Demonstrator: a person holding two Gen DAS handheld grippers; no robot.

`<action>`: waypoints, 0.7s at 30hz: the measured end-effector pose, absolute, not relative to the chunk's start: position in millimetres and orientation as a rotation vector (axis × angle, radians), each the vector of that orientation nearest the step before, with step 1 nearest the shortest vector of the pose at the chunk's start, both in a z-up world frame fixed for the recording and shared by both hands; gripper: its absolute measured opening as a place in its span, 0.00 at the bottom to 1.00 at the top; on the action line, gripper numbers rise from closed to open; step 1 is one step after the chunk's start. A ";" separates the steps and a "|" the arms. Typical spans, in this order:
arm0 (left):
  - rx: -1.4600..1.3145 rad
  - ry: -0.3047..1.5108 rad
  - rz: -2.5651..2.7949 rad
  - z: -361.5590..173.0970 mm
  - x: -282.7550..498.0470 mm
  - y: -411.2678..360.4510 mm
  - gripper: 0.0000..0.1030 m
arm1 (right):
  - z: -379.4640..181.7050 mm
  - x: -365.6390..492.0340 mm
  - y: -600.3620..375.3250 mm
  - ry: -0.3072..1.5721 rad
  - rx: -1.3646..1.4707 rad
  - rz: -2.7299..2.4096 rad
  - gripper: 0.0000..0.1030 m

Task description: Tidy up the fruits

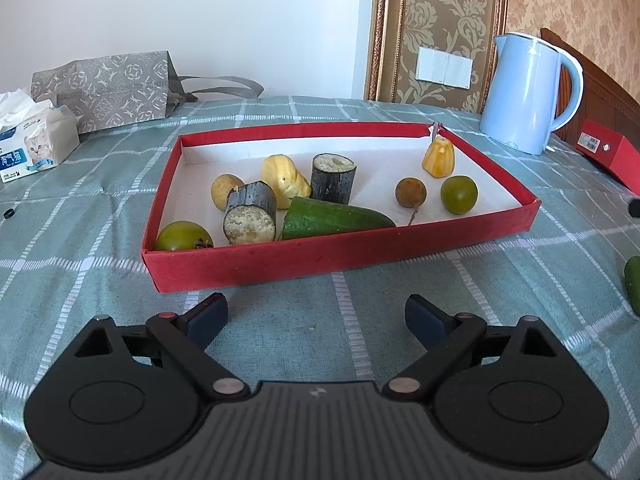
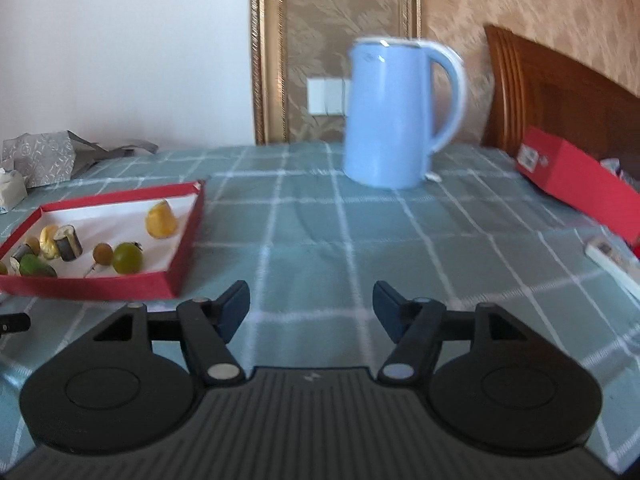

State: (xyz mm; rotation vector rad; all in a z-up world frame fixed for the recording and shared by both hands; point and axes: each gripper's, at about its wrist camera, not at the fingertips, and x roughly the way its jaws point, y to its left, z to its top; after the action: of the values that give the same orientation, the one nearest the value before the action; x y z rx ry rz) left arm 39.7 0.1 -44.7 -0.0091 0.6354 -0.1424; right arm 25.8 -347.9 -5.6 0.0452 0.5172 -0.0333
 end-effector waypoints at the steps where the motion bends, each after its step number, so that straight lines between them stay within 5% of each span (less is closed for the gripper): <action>1: -0.010 0.639 -0.143 -44.9 40.0 0.1 0.98 | -6.7 22.7 -353.1 0.538 0.044 -0.034 0.64; 5: -0.008 0.640 -0.143 -44.9 40.2 -1.1 0.98 | -18.0 0.7 -363.9 0.604 0.110 -0.044 0.75; 14: -0.011 0.640 -0.144 -44.9 40.0 -1.0 0.98 | -50.2 -8.2 -359.8 0.639 0.313 -0.017 0.75; 21: -0.008 0.640 -0.143 -45.0 40.1 -1.0 0.98 | -53.6 11.6 -313.8 0.636 0.123 -0.041 0.66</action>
State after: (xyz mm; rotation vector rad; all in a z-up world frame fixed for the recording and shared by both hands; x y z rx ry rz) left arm 40.1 -1.0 -45.0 -0.0083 0.6401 -0.1431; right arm 11.6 -313.8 -53.6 0.1231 0.6360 -0.0411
